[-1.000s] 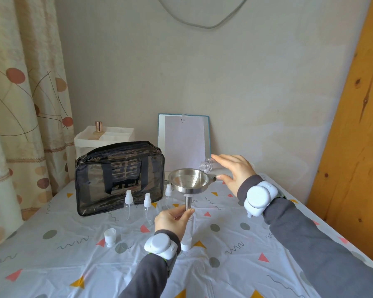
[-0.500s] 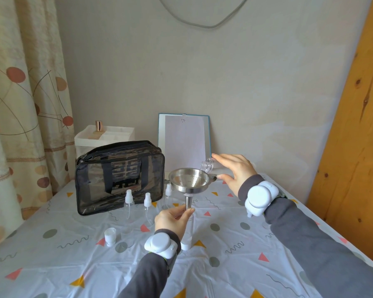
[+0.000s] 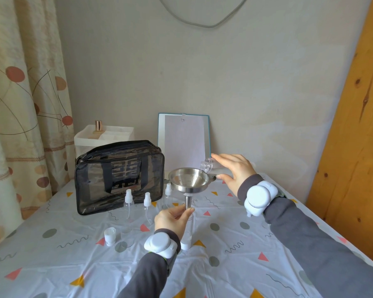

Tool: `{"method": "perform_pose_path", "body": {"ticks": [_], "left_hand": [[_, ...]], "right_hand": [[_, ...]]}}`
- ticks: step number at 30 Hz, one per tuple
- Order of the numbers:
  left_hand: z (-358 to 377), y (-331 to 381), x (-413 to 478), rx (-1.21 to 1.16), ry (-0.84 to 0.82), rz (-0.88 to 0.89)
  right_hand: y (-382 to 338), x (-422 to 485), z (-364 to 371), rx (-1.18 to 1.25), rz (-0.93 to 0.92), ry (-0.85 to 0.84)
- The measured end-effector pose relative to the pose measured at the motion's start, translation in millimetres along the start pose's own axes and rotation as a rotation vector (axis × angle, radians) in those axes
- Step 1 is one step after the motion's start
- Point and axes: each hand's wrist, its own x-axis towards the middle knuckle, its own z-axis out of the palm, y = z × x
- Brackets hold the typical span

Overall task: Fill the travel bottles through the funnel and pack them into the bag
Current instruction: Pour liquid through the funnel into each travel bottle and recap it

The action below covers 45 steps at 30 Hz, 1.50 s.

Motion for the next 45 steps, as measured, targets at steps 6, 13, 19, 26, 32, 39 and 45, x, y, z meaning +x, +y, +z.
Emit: {"method": "perform_pose_path", "body": {"ticks": [6, 13, 19, 26, 32, 39, 45], "left_hand": [[-0.6, 0.3, -0.3, 0.004, 0.003, -0.001], [-0.9, 0.6, -0.5, 0.010, 0.002, -0.003], [-1.5, 1.4, -1.6, 0.003, -0.001, -0.006], [-1.9, 2.9, -2.3, -0.003, -0.006, -0.016], [-2.0, 3.8, -2.3, -0.003, -0.012, -0.016], [-2.4, 3.8, -2.3, -0.006, -0.016, -0.020], [-2.3, 4.2, -2.7, -0.003, -0.012, -0.020]], "right_hand": [[0.4, 0.1, 0.2, 0.013, -0.007, -0.003], [0.5, -0.2, -1.3, 0.015, -0.016, 0.001], [0.9, 0.3, -2.8, -0.008, -0.025, 0.011], [0.6, 0.1, -3.4, -0.011, -0.029, 0.006], [0.2, 0.4, -3.6, -0.018, -0.034, 0.010], [-0.4, 0.6, -2.7, -0.023, -0.031, 0.003], [-1.1, -0.1, -4.1, -0.028, -0.032, 0.005]]}}
